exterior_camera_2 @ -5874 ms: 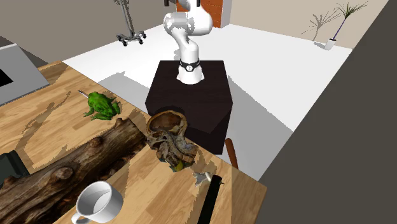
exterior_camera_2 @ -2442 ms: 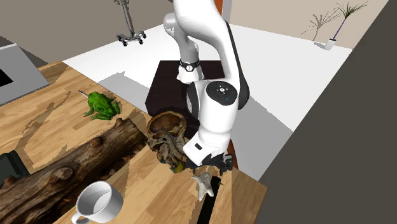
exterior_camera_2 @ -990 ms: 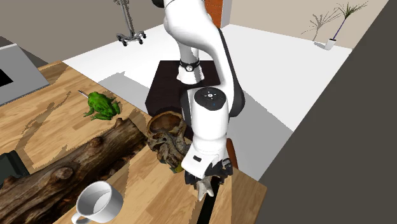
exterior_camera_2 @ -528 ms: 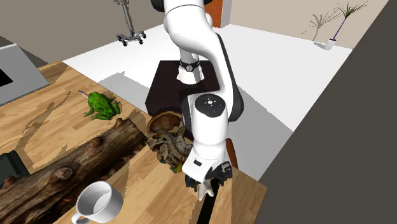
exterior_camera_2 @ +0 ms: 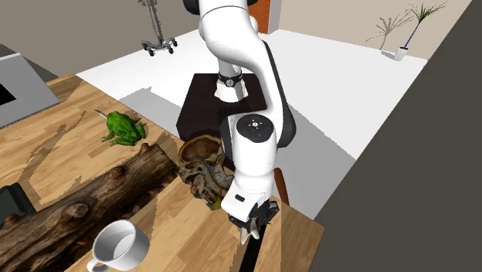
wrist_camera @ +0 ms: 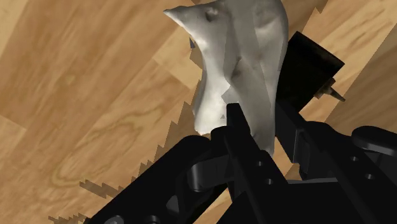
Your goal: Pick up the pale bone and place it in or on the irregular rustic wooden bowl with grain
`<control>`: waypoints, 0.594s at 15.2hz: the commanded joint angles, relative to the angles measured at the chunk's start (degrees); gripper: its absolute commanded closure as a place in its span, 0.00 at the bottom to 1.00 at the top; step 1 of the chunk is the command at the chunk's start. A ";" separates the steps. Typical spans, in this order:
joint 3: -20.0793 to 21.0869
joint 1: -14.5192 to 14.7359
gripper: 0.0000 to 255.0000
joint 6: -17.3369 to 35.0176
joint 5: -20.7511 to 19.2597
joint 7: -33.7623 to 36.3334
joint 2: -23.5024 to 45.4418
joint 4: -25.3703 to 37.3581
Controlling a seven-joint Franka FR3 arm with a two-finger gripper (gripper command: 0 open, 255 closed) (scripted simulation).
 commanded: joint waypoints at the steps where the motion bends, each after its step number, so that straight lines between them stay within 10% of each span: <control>1: 0.00 0.00 1.00 0.00 0.00 0.00 0.01 0.00; 9: 0.59 -0.43 1.00 -1.83 0.52 -0.35 -2.32 -0.52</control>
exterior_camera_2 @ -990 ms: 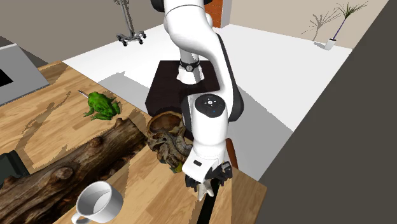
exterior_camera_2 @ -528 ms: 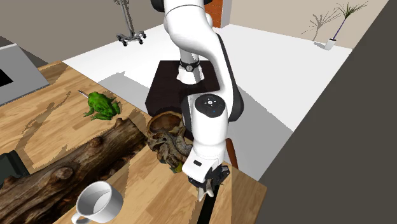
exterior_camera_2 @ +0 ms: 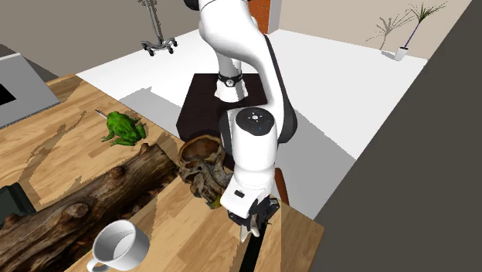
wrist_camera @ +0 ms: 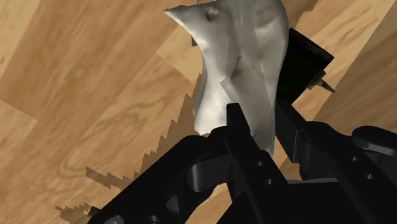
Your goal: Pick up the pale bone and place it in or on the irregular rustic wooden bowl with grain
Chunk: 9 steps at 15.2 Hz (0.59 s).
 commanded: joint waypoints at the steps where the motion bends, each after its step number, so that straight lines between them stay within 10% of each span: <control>1: 0.25 -0.09 1.00 -1.05 0.24 -0.09 -0.95 0.10; 9: 1.35 -0.88 1.00 -5.04 1.41 -0.87 -5.21 -0.16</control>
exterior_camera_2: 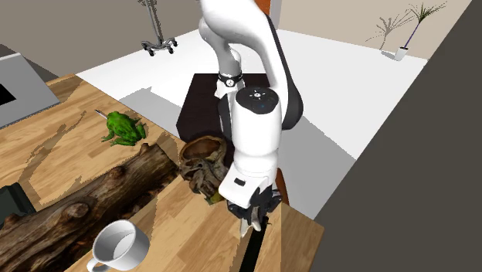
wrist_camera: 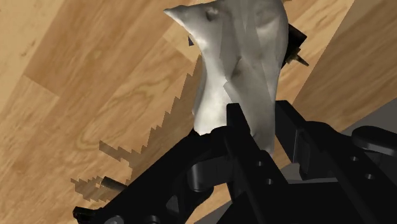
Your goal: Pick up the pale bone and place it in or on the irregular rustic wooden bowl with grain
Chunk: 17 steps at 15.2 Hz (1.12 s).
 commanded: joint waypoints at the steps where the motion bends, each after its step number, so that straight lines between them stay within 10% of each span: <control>1: 0.29 -0.20 1.00 -1.04 0.31 -0.26 -1.03 0.13; 17: 1.99 -1.32 1.00 -10.10 2.69 -1.81 -7.98 2.34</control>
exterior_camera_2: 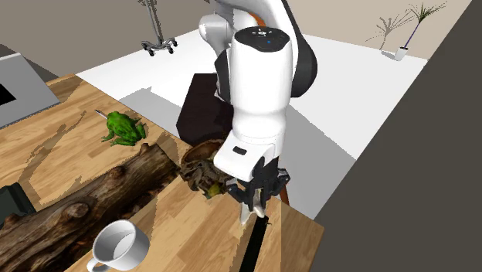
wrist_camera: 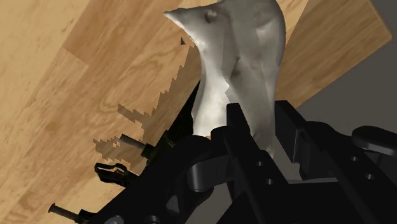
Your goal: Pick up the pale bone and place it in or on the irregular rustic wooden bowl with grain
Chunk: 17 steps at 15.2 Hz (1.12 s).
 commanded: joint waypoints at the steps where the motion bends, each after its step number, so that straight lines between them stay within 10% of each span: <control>1: 0.18 -0.15 1.00 -1.14 0.30 -0.24 -0.86 0.38; 17: -0.52 -11.55 1.00 5.18 12.34 -17.95 -27.79 -32.10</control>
